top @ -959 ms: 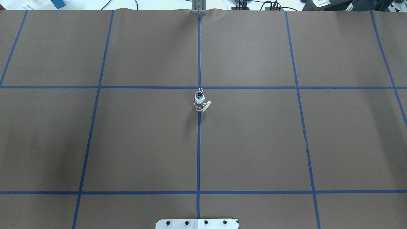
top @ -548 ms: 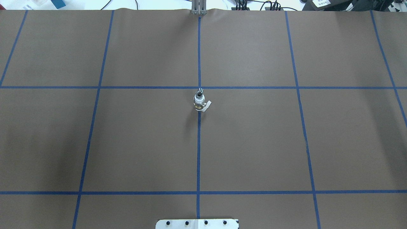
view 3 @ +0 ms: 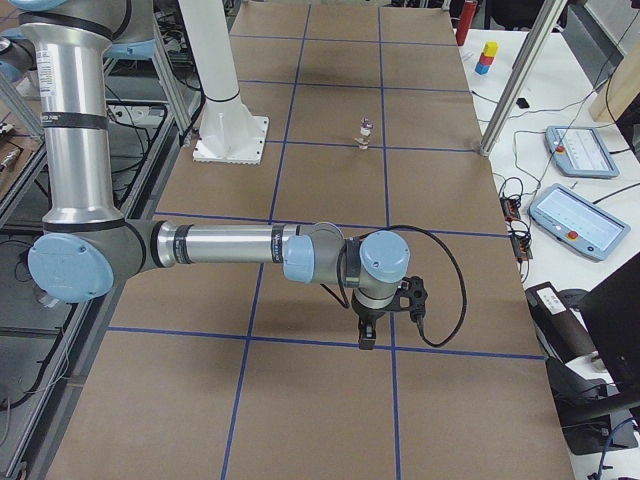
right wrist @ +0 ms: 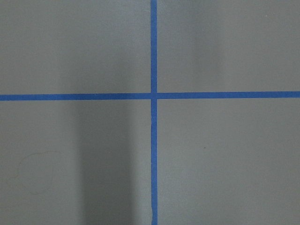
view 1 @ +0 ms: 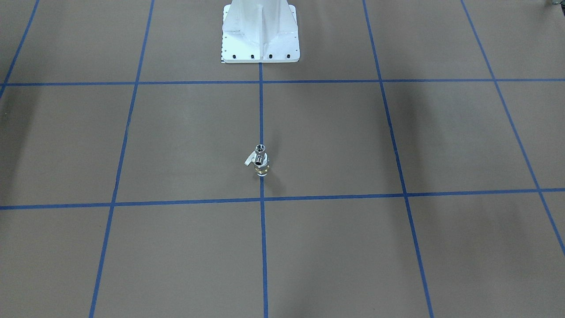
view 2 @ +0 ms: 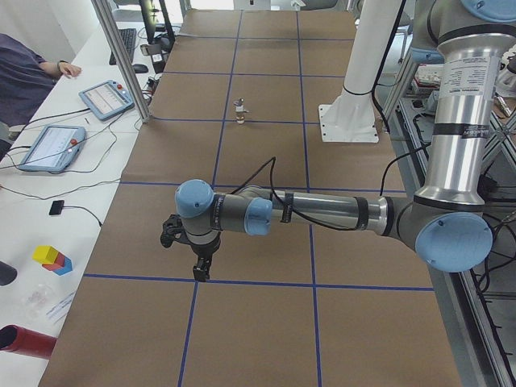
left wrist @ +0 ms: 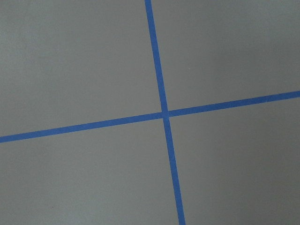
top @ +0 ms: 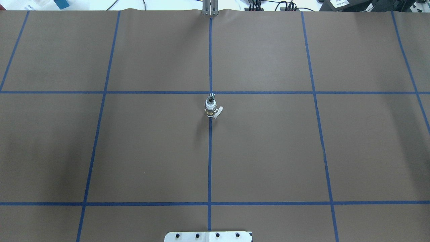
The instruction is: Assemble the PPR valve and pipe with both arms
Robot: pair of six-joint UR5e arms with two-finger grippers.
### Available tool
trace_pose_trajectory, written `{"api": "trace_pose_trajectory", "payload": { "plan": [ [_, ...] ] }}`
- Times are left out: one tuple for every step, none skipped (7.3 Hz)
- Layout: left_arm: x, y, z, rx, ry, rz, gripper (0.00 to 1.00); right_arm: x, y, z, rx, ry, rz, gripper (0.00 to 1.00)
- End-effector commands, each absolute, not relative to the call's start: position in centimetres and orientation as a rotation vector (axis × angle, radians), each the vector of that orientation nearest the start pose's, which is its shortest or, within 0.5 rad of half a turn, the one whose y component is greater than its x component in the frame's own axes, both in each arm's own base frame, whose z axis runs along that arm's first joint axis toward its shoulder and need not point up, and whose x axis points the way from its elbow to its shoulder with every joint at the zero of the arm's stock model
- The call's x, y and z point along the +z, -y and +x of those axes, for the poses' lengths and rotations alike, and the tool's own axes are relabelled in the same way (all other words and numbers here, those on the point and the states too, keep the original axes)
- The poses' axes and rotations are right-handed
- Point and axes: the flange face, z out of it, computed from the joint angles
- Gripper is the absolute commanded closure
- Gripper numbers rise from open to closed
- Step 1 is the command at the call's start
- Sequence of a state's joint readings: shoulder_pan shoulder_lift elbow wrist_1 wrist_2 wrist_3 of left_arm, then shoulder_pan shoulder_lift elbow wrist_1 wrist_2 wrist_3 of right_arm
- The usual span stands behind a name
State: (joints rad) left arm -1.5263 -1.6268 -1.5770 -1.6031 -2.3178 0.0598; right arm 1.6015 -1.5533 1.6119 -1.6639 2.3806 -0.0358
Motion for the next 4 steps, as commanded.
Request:
{"api": "trace_pose_trajectory", "payload": {
  "plan": [
    [62.56,52.40,-4.24,0.134,-0.746,0.095,0.00,63.27,49.44,7.64,0.006,0.810,0.003,0.01],
    [62.77,52.39,-4.24,0.133,-0.746,0.092,0.00,63.43,49.36,7.64,0.007,0.809,0.001,0.01],
    [62.99,52.37,-4.23,0.132,-0.748,0.088,0.00,63.43,49.36,7.64,0.007,0.809,0.001,0.01],
    [63.00,52.37,-4.24,0.131,-0.746,0.088,0.00,63.73,49.33,7.64,0.009,0.809,-0.005,0.01]
  ]
}}
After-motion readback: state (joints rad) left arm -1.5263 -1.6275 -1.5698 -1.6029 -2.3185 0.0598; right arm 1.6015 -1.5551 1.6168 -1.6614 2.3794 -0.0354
